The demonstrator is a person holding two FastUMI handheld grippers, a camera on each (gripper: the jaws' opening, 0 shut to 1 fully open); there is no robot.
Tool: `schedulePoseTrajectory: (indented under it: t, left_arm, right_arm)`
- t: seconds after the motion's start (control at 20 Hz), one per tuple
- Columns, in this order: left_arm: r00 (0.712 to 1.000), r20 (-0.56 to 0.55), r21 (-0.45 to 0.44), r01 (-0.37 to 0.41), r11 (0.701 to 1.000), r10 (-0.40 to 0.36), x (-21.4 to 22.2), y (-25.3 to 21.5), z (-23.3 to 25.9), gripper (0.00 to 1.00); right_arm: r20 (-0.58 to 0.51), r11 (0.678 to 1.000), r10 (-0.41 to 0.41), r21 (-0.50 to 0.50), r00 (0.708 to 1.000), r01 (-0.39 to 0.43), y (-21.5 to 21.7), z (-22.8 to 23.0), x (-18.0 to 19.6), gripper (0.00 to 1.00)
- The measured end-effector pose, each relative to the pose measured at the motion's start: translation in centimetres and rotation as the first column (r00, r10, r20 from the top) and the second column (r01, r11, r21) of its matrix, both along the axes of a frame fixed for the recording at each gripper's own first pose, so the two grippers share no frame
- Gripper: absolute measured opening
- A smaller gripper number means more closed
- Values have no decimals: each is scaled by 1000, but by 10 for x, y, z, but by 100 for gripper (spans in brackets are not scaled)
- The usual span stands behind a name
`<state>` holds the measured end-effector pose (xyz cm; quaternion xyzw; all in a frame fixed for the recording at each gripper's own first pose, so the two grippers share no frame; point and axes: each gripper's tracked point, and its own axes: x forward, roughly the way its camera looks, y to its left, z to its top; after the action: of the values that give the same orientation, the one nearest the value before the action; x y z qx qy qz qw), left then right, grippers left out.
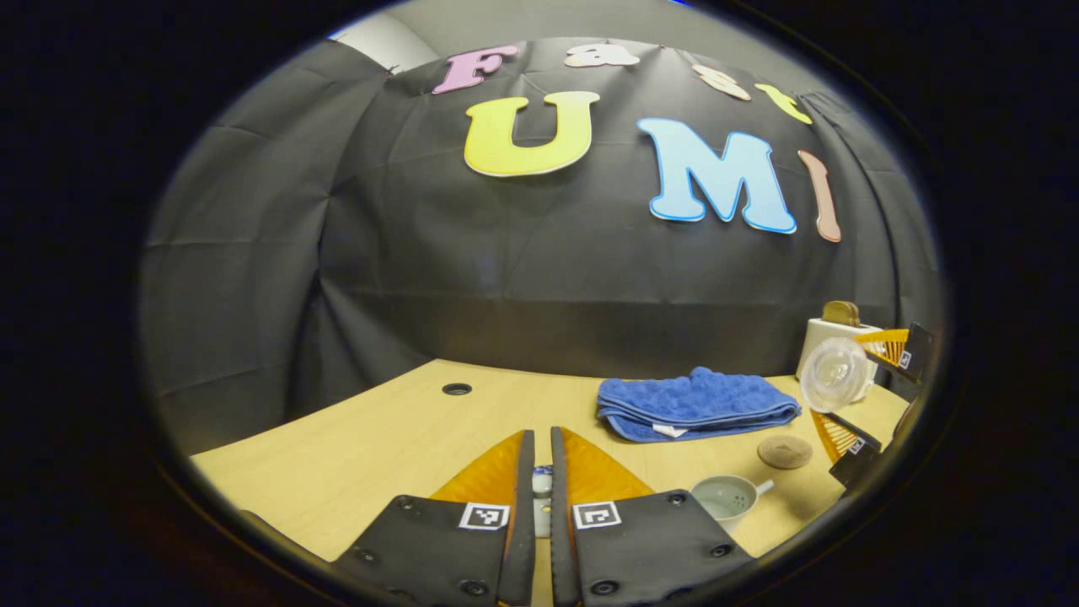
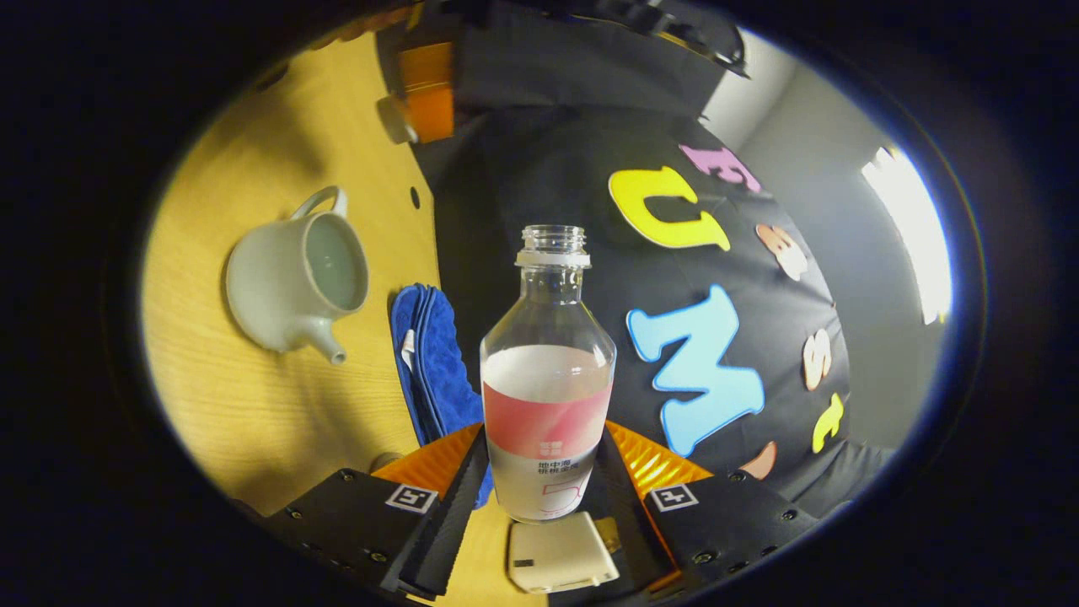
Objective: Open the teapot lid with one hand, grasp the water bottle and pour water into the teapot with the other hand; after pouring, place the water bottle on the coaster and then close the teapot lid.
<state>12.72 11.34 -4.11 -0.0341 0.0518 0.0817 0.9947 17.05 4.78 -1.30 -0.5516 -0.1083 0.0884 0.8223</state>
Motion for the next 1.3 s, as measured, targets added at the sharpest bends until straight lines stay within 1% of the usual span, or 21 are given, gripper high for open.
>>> schedulePoseTrajectory:
  t: [0.05, 0.1, 0.15, 0.25, 0.35, 0.5, 0.65, 0.75, 0.85, 0.95, 1.0, 1.15, 1.3]
  left_arm:
    - [1000, -2, 0, 1, 1000, -1, 0, 0, 0, 14]
    - [1000, -3, -1, 1, 1000, -1, 0, -1, -1, 14]
    - [1000, -4, -2, 3, 1000, -3, 0, -2, -2, 14]
    - [1000, -6, -3, 4, 1000, -4, 0, -2, -2, 14]
    - [1000, -10, -4, 5, 1000, -5, 1, -3, -4, 14]
    - [1000, -15, -4, 6, 1000, -6, 2, -3, -5, 14]
    - [1000, -14, -3, 5, 1000, -5, 1, -2, -5, 14]
    - [1000, -15, -4, 6, 1000, -6, 2, -3, -5, 14]
    - [1000, -18, -4, 7, 1000, -7, 2, -3, -6, 14]
    - [1000, -19, -5, 8, 1000, -8, 2, -4, -7, 14]
    - [1000, -20, -4, 8, 1000, -8, 2, -4, -6, 14]
    - [1000, -22, -4, 8, 1000, -8, 1, -4, -7, 14]
    - [1000, -24, -3, 7, 1000, -7, 2, -4, -8, 14]
  right_arm:
    - [-52, 996, -3, 90, 999, 8, -1, -1, 2, 76]
    - [-106, 982, -2, 187, 994, 21, -3, -4, 4, 77]
    - [-154, 958, 6, 284, 988, 38, -4, -3, 6, 77]
    - [-218, 885, 27, 460, 975, 78, -4, -1, 8, 77]
    - [-251, 808, 40, 578, 967, 116, -3, 0, 16, 76]
    - [-315, 706, 71, 686, 946, 175, -10, -14, 24, 76]
    - [-370, 620, 104, 750, 923, 230, -13, -31, 32, 76]
    - [-398, 554, 127, 788, 909, 268, -16, -37, 41, 76]
    - [-416, 506, 134, 809, 899, 299, -21, -42, 48, 76]
    - [-440, 475, 136, 815, 887, 331, -25, -50, 55, 76]
    - [-455, 470, 130, 811, 881, 349, -28, -55, 57, 76]
    - [-477, 481, 122, 796, 871, 369, -31, -64, 57, 76]
    - [-475, 494, 114, 789, 873, 365, -31, -64, 58, 76]
